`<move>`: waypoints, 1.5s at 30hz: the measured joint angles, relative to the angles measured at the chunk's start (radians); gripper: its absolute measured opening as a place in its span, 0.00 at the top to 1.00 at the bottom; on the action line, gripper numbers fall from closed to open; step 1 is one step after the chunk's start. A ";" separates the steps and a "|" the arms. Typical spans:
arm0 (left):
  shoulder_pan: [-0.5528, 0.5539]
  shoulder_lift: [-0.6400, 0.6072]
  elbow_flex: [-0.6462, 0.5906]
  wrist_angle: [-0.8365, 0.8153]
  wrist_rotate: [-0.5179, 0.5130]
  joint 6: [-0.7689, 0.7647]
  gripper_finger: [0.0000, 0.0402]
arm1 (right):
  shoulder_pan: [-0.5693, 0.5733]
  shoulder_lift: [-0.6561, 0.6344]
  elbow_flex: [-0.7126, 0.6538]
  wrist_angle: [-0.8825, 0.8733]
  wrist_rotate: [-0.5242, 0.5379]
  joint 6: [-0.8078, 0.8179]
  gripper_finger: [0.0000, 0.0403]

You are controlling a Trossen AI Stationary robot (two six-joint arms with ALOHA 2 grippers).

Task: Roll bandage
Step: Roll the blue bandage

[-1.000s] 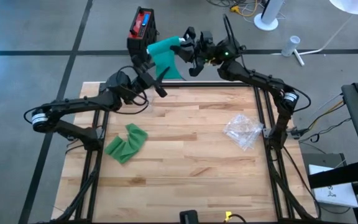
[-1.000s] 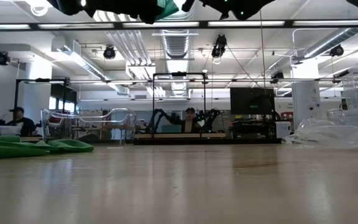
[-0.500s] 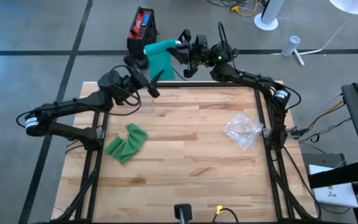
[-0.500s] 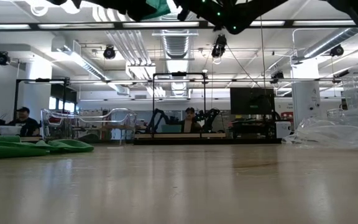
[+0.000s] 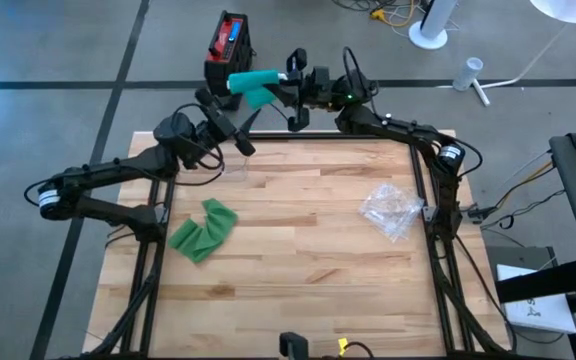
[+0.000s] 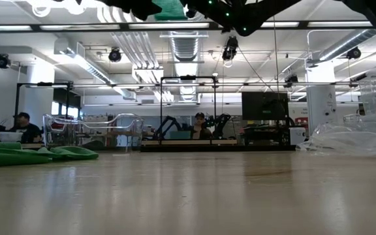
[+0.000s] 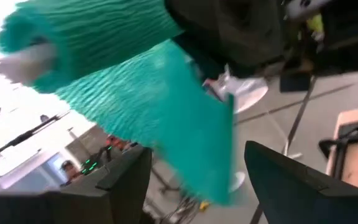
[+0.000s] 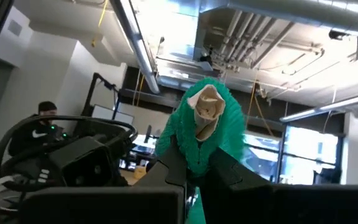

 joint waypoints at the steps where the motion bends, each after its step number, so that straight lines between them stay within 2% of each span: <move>1: 0.000 -0.010 0.000 -0.017 -0.022 0.010 0.38 | -0.004 0.000 0.000 0.000 -0.009 0.017 0.97; 3: 0.000 -0.040 0.000 -0.078 -0.062 0.024 0.37 | -0.013 0.000 0.000 0.001 -0.024 0.045 0.97; 7: -0.007 -0.102 0.000 -0.166 -0.056 0.004 0.34 | -0.033 0.000 -0.001 -0.002 -0.051 0.074 0.97; 15: -0.057 -0.182 0.000 -0.169 0.112 -0.082 0.34 | -0.056 0.000 -0.002 -0.082 -0.171 0.031 0.97; 20: -0.075 -0.162 0.025 -0.159 0.122 -0.118 0.34 | -0.058 0.000 -0.004 -0.145 -0.249 -0.025 0.97; 29: -0.074 -0.076 0.072 -0.162 0.113 -0.105 0.34 | -0.057 0.000 -0.008 -0.147 -0.287 -0.044 0.97; 35: -0.073 -0.074 0.083 -0.167 0.110 -0.110 0.37 | -0.057 0.000 -0.008 -0.158 -0.337 -0.063 0.97; 45: -0.072 -0.072 0.085 -0.243 0.112 -0.227 0.42 | -0.054 0.000 -0.008 -0.158 -0.419 -0.142 0.97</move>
